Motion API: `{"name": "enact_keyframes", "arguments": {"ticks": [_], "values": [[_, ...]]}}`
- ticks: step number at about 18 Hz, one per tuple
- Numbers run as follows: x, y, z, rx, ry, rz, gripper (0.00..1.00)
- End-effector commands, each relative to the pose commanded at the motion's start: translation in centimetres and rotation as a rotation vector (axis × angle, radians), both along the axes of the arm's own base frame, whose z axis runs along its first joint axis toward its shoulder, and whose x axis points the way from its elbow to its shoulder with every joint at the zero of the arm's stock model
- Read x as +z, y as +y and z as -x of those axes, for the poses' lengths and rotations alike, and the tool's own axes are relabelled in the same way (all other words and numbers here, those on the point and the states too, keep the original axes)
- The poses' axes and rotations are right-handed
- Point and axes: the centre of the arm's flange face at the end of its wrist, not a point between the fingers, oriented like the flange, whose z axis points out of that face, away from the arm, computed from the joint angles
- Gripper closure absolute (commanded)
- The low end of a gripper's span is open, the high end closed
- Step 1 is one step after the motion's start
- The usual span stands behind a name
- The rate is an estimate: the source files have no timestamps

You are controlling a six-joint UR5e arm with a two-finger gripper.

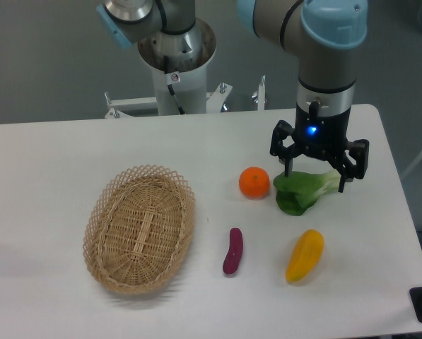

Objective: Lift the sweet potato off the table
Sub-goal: 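Raise the open gripper up from above the green bok choy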

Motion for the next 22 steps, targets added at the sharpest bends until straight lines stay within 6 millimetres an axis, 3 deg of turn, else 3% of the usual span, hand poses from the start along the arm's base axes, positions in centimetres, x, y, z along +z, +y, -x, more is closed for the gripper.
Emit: {"name": "enact_keyframes", "arguments": {"ticks": [8, 14, 17, 22], "values": [[-0.8, -0.2, -0.7, -0.002, -0.019, 0.004, 0.00], [-4.2, 0.2, -1.9, 0.055, -0.086, 0.027, 0.00], [-5.0, 1.3, -2.5, 0.085, -0.099, 0.020, 0.00], [-8.7, 3.9, -3.2, 0.126, -0.122, 0.015, 0.00]]}}
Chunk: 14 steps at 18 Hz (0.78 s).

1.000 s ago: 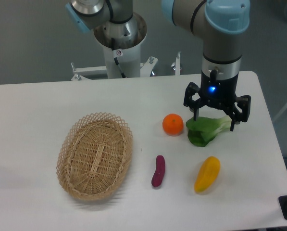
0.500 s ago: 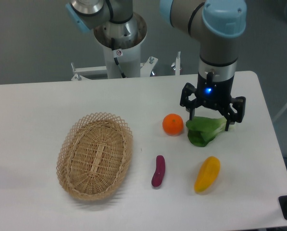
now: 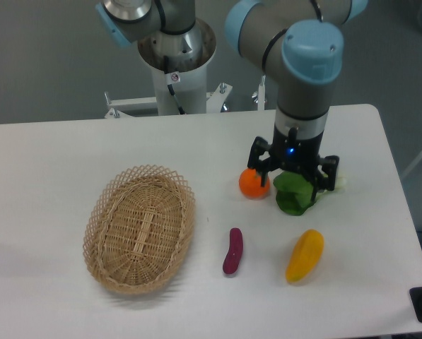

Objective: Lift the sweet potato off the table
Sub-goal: 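Raise the open gripper up from above the green bok choy, then move the gripper over the purple sweet potato and lower it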

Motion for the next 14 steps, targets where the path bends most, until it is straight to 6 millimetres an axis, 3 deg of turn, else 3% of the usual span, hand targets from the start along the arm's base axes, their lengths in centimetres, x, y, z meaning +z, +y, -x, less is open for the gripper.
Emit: {"name": "enact_keyframes", "arguments": {"ticks": [5, 9, 14], "values": [[-6.4, 2.6, -1.1, -0.011, 0.000, 0.005, 0.00], [-11.1, 2.6, -1.8, -0.017, -0.019, 0.020, 0.00], [-16.1, 4.8, -2.0, -0.043, -0.011, 0.013, 0.00]]}}
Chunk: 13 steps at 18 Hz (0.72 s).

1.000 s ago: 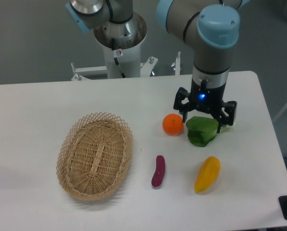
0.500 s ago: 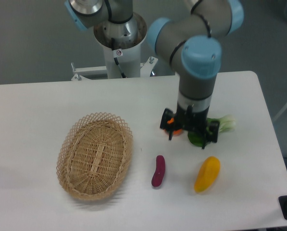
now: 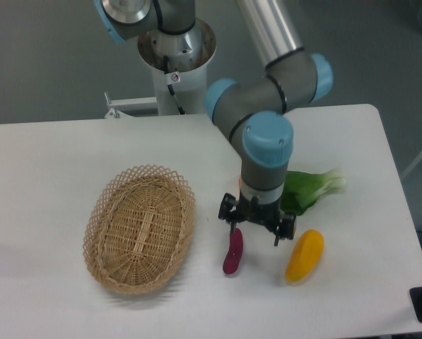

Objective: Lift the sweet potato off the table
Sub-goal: 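Move the gripper over the purple sweet potato and lower it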

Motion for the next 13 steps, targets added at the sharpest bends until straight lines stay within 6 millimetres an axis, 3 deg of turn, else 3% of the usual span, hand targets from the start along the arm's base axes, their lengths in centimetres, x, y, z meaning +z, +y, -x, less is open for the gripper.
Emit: {"name": "enact_keyframes", "arguments": {"ticks": [7, 13], "values": [[-2.2, 1.7, -2.1, -0.022, -0.020, 0.016, 0.00], [-3.7, 1.8, -2.3, -0.025, -0.012, 0.039, 0.00]]}}
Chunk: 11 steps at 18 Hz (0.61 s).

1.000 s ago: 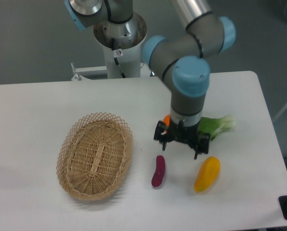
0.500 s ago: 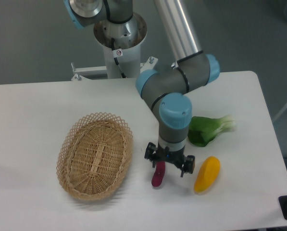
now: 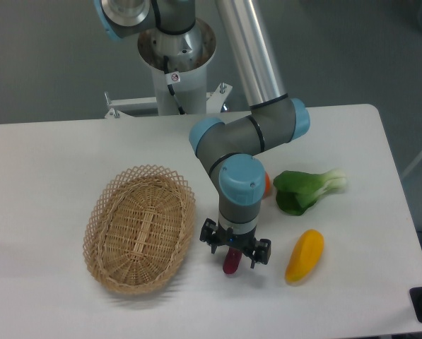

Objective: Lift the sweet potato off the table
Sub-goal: 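Move the gripper over the purple sweet potato and lower it, then close the gripper on the purple sweet potato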

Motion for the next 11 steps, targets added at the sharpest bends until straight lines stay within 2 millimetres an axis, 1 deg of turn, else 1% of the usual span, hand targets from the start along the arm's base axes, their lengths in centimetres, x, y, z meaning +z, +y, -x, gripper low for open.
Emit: {"name": "enact_keyframes", "arguments": {"ticks": [2, 3, 5, 6, 8, 9, 10, 11], "values": [[-0.12, 0.06, 0.10, 0.002, 0.024, 0.008, 0.00], [-0.17, 0.15, 0.02, 0.006, 0.034, 0.008, 0.02], [-0.32, 0.52, -0.31, 0.023, 0.036, 0.003, 0.19], [-0.30, 0.53, -0.30, 0.026, 0.036, 0.002, 0.23], [-0.30, 0.53, -0.30, 0.026, 0.036, 0.002, 0.38], [-0.30, 0.53, -0.30, 0.026, 0.036, 0.002, 0.43], [-0.20, 0.52, -0.29, 0.026, 0.038, 0.002, 0.53], [-0.20, 0.52, -0.29, 0.022, 0.039, 0.002, 0.58]]}}
